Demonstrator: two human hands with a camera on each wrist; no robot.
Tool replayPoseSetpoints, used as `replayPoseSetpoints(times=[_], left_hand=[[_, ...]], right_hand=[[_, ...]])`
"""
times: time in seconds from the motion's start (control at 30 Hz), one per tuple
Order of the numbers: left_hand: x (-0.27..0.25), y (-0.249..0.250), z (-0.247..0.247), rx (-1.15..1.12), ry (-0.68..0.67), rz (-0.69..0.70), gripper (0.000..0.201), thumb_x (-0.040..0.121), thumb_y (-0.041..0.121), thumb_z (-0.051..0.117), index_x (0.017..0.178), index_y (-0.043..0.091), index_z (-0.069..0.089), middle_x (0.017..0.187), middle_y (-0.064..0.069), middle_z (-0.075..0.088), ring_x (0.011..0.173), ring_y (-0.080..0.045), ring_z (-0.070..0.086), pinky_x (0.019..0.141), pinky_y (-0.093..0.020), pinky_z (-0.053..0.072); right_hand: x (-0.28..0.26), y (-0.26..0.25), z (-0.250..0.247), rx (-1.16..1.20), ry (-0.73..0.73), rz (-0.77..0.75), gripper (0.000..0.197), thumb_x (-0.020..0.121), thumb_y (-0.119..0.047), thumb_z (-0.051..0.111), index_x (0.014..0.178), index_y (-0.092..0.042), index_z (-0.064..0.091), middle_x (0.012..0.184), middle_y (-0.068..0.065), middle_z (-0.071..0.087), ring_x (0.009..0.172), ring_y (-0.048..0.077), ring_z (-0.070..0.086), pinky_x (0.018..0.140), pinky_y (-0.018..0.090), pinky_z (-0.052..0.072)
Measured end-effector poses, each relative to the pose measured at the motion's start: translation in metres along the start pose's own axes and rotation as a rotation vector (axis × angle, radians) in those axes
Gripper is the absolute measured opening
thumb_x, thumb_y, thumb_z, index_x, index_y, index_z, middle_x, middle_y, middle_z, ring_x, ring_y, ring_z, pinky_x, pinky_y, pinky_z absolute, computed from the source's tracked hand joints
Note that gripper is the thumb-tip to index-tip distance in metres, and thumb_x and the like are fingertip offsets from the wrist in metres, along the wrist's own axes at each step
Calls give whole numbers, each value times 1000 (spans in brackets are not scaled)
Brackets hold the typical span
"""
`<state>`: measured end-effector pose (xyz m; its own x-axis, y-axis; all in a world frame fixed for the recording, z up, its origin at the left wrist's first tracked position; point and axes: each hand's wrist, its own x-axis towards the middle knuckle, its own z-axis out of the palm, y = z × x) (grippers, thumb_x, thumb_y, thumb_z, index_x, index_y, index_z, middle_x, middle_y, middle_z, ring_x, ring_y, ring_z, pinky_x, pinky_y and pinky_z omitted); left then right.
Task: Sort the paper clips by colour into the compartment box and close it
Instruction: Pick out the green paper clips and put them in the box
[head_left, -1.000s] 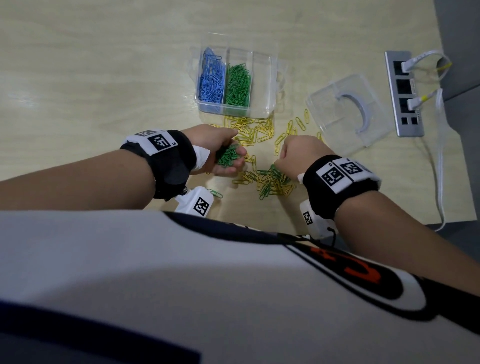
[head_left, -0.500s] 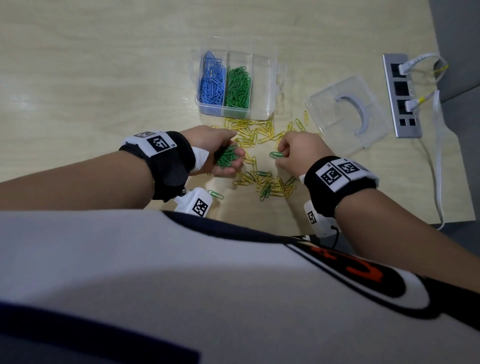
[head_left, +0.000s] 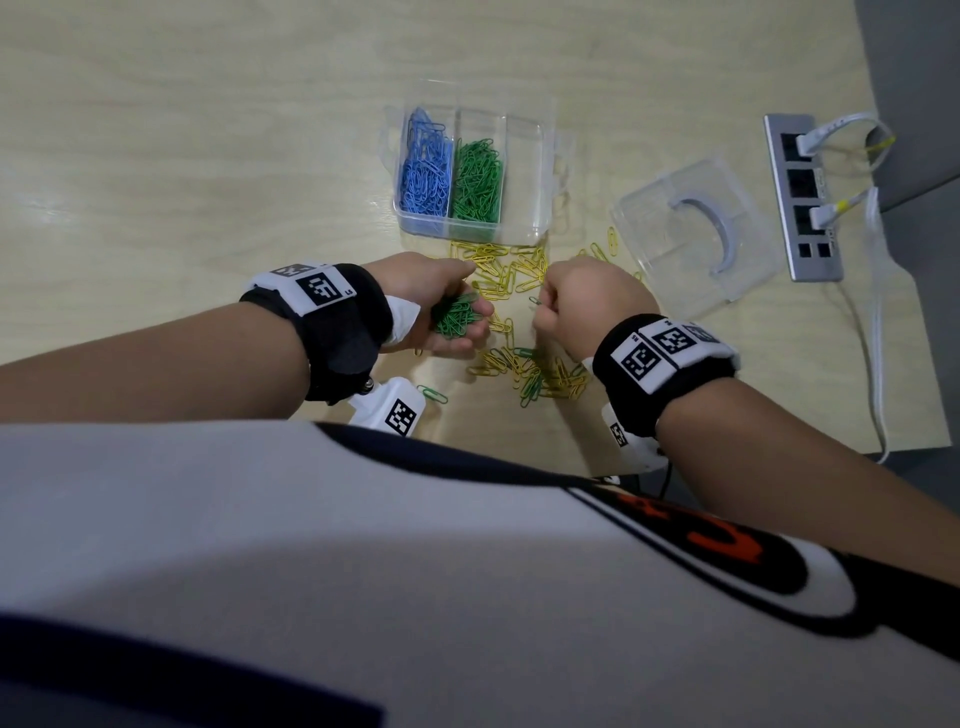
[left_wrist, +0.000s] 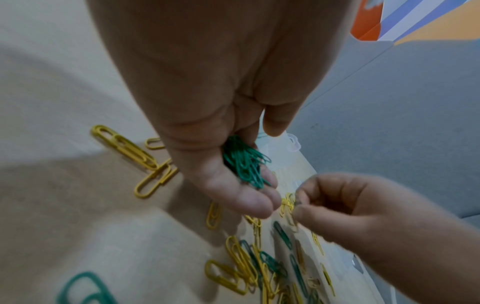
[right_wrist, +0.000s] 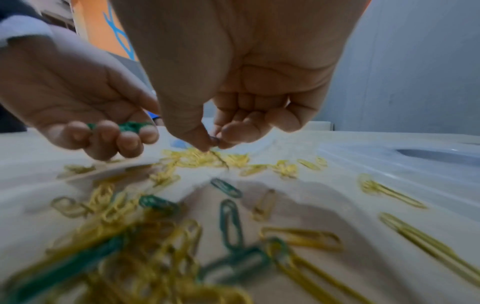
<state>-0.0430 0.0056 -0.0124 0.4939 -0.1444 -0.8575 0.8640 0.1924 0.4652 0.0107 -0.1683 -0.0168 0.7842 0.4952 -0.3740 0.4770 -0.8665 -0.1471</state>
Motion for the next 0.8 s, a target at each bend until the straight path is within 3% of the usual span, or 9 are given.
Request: replayPoseSetpoints(times=[0.1,0.27,0.4,0.47,0.53,0.63,0.8], left_hand=[[1,0,2,-13,0,4,52,101,45,29,86,3,57,69,-12,56,62,-21,59,61,-28,57],[3,2,6,-71,14,28,44,100,42,37,105,3,58,87,-12,62,74,-27,63,65,-36,58],[1,2,6,-39,-17,-23,50,101,43,30,82,6,57,65,-11,56,83,-28,62,58,-26,56],[2,2,4,-39,-20,-32,51,102,43,28,80,6,56,65,-12,53,92,-31,64,57,-25,56],[4,1,1,-45,-20,-34,51,102,43,28,81,6,56,66,-11,53,98,-32,64,60,-26,56],[7,-1,0,-41,-23,-41,51,101,44,27,81,7,57,64,-10,54,101,-32,63,56,-24,56],[6,0,2,-36,-23,-32,51,102,44,26,81,7,56,65,-9,52,98,-30,62,53,-22,55]], right_hand=[[-4,-13,-10,188,95,-120,4,83,-25,59,79,-25,58,86,-5,53,80,17,53,70,30,45],[-8,-29,-22,333,11,-221,11,83,-35,68,87,-25,68,81,-11,63,78,8,55,70,24,40],[0,-15,-19,314,66,-51,21,92,-29,51,88,-15,66,83,0,66,78,17,57,68,29,44],[4,-2,-15,117,-31,68,20,92,-24,50,90,-11,65,87,6,65,82,23,59,70,30,46],[3,6,-10,-13,-162,124,16,87,-25,59,92,-11,64,90,6,64,85,23,60,72,32,51],[-2,8,1,-1,-178,155,21,82,-31,67,92,-13,61,88,4,62,83,22,59,67,31,49],[-5,4,9,-14,-127,117,16,88,-24,56,95,-11,62,94,7,60,87,25,58,70,33,48]])
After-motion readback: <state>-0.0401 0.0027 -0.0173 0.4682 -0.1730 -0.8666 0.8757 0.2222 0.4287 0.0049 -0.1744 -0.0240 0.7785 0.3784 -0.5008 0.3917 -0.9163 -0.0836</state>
